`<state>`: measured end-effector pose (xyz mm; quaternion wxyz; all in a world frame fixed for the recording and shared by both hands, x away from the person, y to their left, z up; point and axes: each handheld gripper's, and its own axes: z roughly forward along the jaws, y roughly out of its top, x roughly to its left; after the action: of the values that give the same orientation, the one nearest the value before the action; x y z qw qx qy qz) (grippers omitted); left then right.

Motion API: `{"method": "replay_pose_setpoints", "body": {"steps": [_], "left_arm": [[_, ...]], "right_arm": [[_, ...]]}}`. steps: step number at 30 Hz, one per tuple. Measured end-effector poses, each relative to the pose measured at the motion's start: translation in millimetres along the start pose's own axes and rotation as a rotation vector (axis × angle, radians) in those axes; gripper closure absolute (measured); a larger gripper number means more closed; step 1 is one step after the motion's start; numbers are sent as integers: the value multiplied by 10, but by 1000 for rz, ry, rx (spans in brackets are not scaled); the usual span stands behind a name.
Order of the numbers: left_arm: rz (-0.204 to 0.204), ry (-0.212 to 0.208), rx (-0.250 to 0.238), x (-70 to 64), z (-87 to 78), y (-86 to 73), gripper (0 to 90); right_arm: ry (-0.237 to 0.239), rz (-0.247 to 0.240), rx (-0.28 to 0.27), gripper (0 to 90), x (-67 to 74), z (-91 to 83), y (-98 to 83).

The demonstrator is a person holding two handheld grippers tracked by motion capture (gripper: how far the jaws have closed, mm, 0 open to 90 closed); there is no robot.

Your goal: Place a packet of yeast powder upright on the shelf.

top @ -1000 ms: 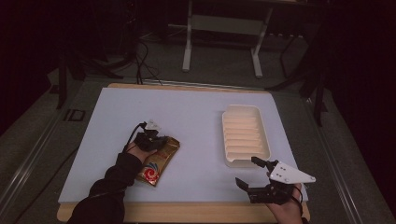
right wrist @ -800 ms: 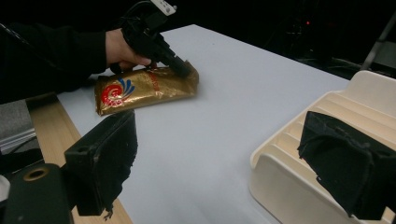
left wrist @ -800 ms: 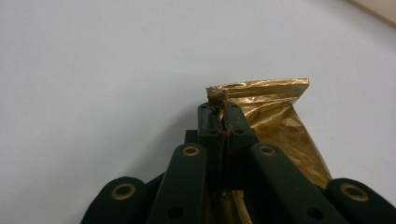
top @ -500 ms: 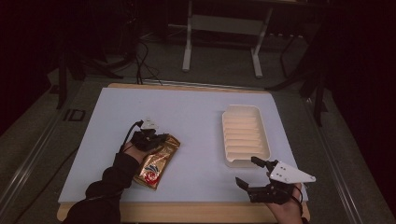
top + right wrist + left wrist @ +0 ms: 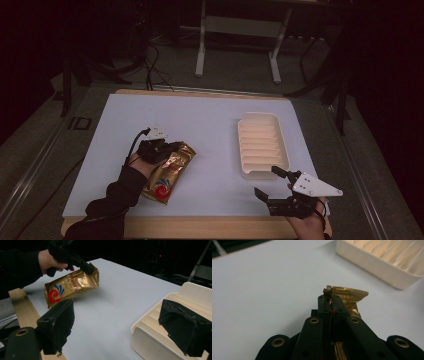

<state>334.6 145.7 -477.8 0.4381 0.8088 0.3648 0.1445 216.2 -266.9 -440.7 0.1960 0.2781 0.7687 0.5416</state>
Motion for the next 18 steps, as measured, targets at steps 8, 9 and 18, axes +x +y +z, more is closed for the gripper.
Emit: {"method": "replay_pose_setpoints", "body": {"steps": [8, 9, 18], "left_arm": [[22, -19, -37, -141, -138, 57, 891], [28, -23, -40, -159, -155, 65, 891], [24, -68, -106, -288, -328, 99, 892]], "right_arm": [[32, -4, 23, 112, -26, 25, 4], [40, -35, 26, 132, -30, 36, 4], [17, -86, 35, 143, 10, 20, 71]]}}
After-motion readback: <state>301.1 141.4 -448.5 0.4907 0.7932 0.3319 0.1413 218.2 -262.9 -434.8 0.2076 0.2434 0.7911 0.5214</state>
